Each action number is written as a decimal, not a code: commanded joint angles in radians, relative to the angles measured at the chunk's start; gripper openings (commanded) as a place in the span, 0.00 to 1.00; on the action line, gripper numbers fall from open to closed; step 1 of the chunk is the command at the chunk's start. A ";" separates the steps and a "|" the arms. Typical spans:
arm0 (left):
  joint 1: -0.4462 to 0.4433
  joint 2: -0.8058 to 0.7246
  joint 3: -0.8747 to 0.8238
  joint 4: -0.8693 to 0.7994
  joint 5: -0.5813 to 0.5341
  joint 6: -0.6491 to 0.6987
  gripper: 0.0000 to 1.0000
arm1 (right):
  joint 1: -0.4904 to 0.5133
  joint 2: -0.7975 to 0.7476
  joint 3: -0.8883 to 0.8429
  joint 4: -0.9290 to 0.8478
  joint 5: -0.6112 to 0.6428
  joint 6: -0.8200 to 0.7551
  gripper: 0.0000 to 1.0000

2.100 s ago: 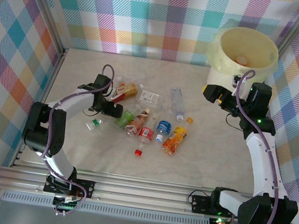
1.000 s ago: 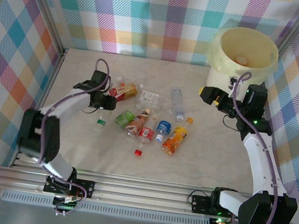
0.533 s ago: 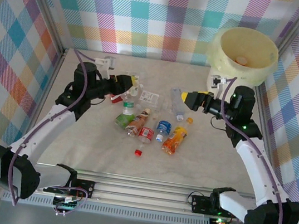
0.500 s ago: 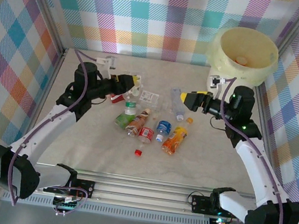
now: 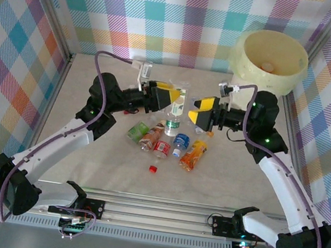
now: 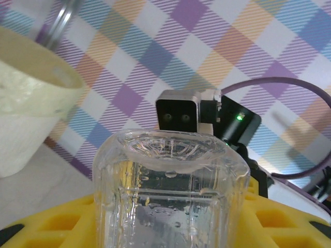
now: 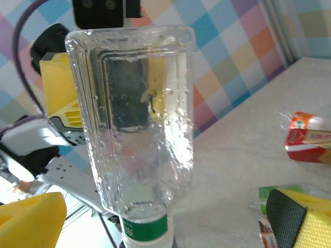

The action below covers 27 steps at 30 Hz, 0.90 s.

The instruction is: Put the plastic bottles in the bin

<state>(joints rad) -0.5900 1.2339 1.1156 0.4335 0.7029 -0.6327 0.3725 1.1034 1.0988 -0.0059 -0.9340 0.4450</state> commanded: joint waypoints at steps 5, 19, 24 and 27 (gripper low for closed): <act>-0.039 0.009 0.055 0.090 0.047 0.033 0.47 | 0.040 -0.001 0.065 -0.003 -0.134 -0.066 1.00; -0.066 0.027 0.054 0.141 0.025 0.046 0.46 | 0.124 0.076 0.124 0.013 -0.168 -0.103 0.84; -0.068 0.039 0.050 0.152 0.010 0.038 0.46 | 0.131 0.102 0.119 0.104 -0.180 -0.030 0.60; -0.068 0.051 0.050 0.164 0.006 0.030 0.45 | 0.131 0.099 0.111 0.092 -0.150 -0.045 0.49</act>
<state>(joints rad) -0.6483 1.2659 1.1408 0.5312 0.7208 -0.6170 0.4858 1.2060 1.1862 0.0360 -1.0607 0.3855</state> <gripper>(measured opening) 0.513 0.527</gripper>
